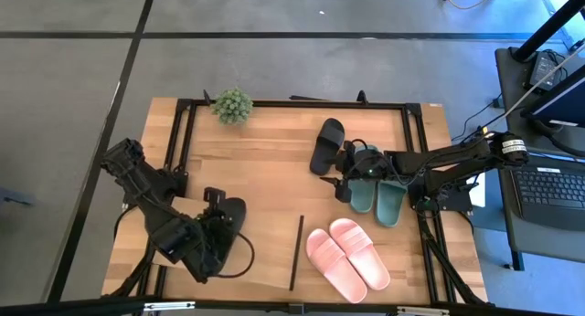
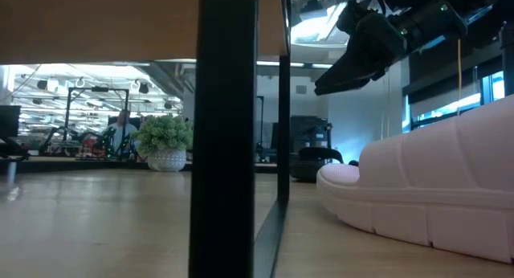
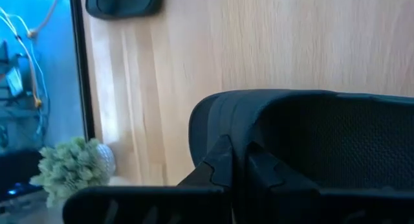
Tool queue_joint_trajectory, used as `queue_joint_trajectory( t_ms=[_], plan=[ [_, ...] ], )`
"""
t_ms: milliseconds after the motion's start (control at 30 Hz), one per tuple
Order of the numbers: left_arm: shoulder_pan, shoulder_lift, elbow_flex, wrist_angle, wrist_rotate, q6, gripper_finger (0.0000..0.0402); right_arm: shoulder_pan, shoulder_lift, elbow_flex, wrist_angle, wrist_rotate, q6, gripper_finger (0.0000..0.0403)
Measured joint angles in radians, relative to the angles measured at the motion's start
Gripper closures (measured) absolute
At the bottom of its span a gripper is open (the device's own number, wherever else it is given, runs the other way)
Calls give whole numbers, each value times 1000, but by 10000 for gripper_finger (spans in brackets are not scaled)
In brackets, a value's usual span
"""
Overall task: Pick and place slides into the shelf
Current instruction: Put the left black slipper on the shelf
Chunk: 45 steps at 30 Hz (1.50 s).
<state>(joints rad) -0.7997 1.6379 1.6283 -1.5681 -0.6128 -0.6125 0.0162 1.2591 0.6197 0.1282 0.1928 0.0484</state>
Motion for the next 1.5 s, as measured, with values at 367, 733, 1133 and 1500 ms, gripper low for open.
queue_joint_trajectory(
  t_ms=[367,733,1133,1500],
  plan=[
    [-90,-1,1,-2,-72,16,400,0,0,0,105,1,3,147],
    [-181,-45,-71,-5,-147,-14,400,0,0,0,146,1,26,147],
    [-230,-74,-129,-1,-154,-26,400,0,0,0,163,1,24,147],
    [-249,-177,-150,-2,-209,-6,400,0,0,0,171,1,21,147]
  ],
)
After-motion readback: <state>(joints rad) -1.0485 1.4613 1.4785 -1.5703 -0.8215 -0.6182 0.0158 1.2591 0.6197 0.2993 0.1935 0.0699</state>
